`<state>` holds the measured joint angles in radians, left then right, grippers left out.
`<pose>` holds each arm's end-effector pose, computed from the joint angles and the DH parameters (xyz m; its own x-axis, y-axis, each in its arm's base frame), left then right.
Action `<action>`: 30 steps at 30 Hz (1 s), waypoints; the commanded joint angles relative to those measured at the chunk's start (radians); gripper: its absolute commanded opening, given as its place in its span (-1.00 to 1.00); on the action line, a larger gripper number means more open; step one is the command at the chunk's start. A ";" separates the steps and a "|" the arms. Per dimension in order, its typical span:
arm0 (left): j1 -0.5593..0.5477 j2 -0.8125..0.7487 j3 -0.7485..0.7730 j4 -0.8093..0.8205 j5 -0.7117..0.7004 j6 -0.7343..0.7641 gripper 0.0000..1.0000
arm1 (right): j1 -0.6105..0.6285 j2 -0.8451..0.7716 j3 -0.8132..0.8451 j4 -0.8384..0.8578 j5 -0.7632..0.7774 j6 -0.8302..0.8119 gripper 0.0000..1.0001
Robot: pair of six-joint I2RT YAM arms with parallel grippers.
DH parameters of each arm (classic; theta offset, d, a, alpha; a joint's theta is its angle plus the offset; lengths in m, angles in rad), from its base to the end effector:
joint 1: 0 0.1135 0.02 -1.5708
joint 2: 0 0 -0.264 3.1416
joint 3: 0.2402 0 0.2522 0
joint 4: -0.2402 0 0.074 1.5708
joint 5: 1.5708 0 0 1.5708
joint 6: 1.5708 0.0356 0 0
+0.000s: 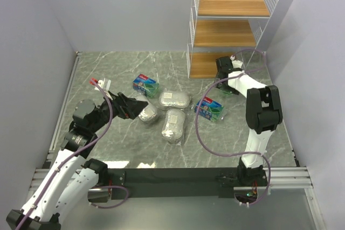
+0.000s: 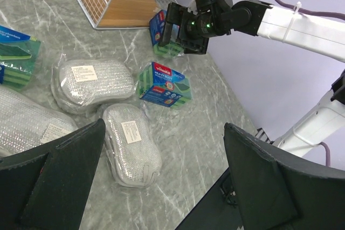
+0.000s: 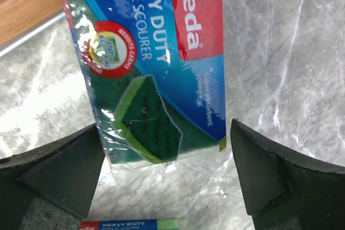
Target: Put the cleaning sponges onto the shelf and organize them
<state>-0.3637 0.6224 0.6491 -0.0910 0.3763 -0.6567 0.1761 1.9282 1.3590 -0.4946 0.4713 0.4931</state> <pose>0.1408 -0.0676 0.3270 -0.4588 -0.4329 -0.7760 0.4968 0.5990 -0.6279 0.3990 0.0546 0.1869 -0.7293 0.2986 -0.6156 0.4611 0.8792 -0.1198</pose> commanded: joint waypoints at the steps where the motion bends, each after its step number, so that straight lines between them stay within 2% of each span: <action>1: -0.003 -0.013 0.001 0.016 0.007 0.008 0.97 | -0.012 0.018 0.054 -0.016 0.014 0.032 0.91; 2: -0.003 -0.012 0.001 0.016 0.009 0.008 0.97 | -0.012 0.026 0.060 -0.015 0.006 0.025 0.81; 6: -0.001 -0.012 0.001 0.019 0.006 0.009 0.97 | -0.015 0.072 0.115 -0.042 -0.006 0.015 0.65; 15: -0.003 -0.018 0.001 0.011 0.003 0.012 0.98 | -0.026 0.072 0.127 -0.039 -0.013 -0.047 0.64; 22: -0.001 0.003 -0.003 0.039 0.018 -0.003 0.97 | -0.023 -0.046 0.028 0.094 0.044 -0.145 0.63; 30: -0.003 0.003 -0.006 0.037 0.018 -0.003 0.97 | -0.026 0.017 0.133 0.117 0.056 -0.225 0.68</action>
<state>-0.3637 0.6319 0.6464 -0.0883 0.3779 -0.6579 0.1581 1.9526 1.4239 -0.4374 0.4904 0.3206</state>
